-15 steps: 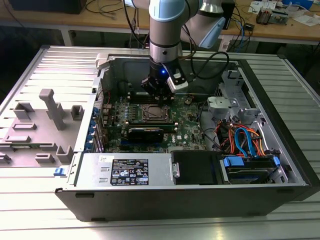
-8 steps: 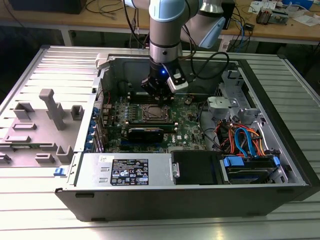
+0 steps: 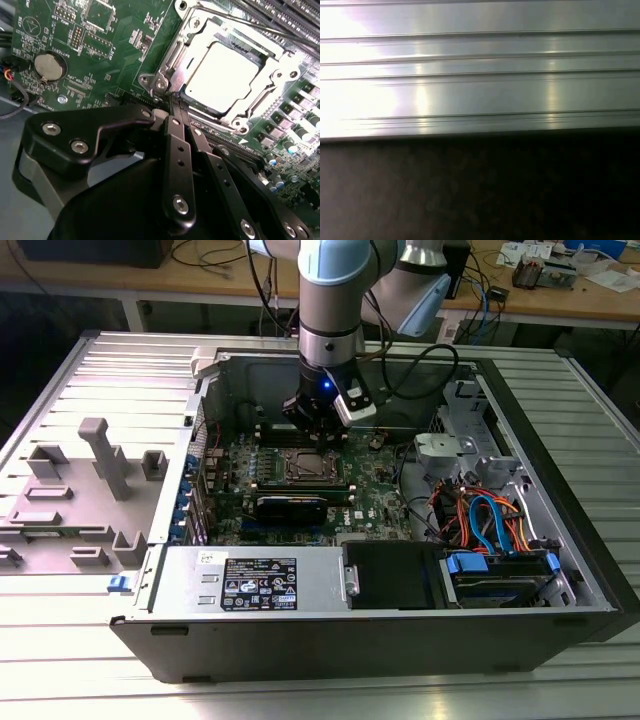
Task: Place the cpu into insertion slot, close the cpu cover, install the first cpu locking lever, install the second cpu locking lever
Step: 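Install the first cpu locking lever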
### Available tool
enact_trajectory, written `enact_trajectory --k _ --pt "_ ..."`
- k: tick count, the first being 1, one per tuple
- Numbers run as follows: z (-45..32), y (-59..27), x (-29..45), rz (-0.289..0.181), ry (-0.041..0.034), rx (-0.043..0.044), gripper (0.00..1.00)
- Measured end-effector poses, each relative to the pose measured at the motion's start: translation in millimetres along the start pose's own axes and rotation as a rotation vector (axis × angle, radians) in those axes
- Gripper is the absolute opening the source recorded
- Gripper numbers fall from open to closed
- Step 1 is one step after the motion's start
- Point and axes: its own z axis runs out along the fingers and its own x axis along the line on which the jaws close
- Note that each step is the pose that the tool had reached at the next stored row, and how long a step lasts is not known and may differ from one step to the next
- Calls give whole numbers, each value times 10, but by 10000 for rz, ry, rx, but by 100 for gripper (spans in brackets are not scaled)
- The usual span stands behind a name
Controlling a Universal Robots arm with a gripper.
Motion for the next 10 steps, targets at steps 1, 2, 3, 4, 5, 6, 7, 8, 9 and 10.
enact_trajectory --k 1,2,3,4,5,6,7,8,9,10 --pt "-1 0 0 0 1 -19 11" --pt "-3 0 0 1 2 -45 11" --pt "-7 1 -1 2 1 -84 11" --pt "-13 2 -1 4 0 -103 11" --pt "-33 4 -2 4 -1 -116 11" --pt "-56 2 -2 3 4 -104 11" --pt "-74 2 -2 3 4 -103 11" --pt "-91 3 -3 4 4 -103 11" --pt "-97 3 -3 3 4 -102 11" --pt "-96 2 -3 2 3 -100 11"
